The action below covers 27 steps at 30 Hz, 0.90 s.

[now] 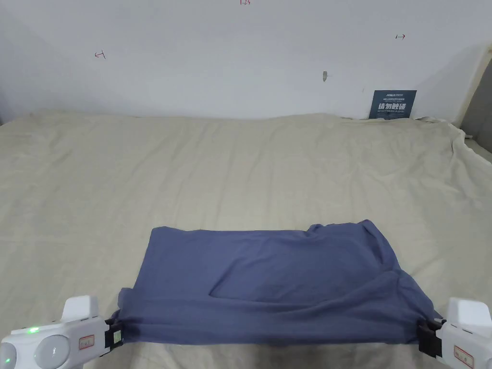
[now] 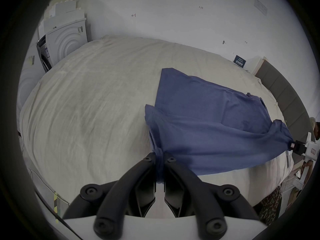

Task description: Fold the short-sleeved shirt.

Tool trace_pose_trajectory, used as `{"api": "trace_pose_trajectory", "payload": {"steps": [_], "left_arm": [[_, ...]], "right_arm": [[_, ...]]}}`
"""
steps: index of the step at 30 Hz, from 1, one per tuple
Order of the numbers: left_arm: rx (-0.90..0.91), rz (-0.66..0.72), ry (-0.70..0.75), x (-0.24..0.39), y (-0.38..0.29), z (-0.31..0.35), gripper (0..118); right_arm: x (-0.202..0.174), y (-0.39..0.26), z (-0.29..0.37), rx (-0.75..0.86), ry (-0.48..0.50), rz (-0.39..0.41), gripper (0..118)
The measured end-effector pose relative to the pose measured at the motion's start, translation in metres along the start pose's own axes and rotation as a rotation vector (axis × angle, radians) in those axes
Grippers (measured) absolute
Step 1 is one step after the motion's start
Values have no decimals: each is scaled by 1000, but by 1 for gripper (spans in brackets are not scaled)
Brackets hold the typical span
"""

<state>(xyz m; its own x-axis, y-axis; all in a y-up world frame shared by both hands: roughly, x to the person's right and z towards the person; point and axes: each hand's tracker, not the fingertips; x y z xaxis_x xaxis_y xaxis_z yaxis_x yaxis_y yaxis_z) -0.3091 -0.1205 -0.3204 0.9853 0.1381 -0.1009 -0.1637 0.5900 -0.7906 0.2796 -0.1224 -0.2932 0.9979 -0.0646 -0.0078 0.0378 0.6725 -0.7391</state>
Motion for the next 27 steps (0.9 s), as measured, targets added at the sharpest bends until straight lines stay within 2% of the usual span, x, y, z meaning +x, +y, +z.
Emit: {"api": "trace_pose_trajectory", "payload": {"steps": [6,10,15,19,20,21,22,23,24,26,27], "left_arm": [[-36,3,3,-7,-44,20,5],[-72,-9,30,-11,-60,10,5],[-129,-50,68,-2,-73,-7,5],[-127,-35,87,-3,-76,-12,6],[-131,-24,91,-3,-74,-12,11],[-135,-15,92,-2,-72,-10,22],[-141,-9,101,-1,-69,-8,36],[-152,-6,138,1,-67,-7,61],[-153,-11,178,3,-63,-5,76],[-84,-23,186,9,-56,8,91],[-31,-23,168,16,-51,24,91]], "right_arm": [[-5,-44,23,-57,7,-30,11],[-5,-70,13,-113,-15,-58,11],[0,-93,-20,-173,-49,-56,11],[-7,-91,-17,-167,-64,-46,12],[-8,-90,-16,-167,-63,-39,16],[-8,-88,-12,-168,-62,-38,24],[-8,-85,-8,-169,-63,-37,38],[-9,-81,-4,-172,-69,-35,59],[-10,-76,3,-162,-77,-30,71],[-9,-65,16,-78,-71,-27,75],[-12,-56,27,-39,-64,-31,75]]}}
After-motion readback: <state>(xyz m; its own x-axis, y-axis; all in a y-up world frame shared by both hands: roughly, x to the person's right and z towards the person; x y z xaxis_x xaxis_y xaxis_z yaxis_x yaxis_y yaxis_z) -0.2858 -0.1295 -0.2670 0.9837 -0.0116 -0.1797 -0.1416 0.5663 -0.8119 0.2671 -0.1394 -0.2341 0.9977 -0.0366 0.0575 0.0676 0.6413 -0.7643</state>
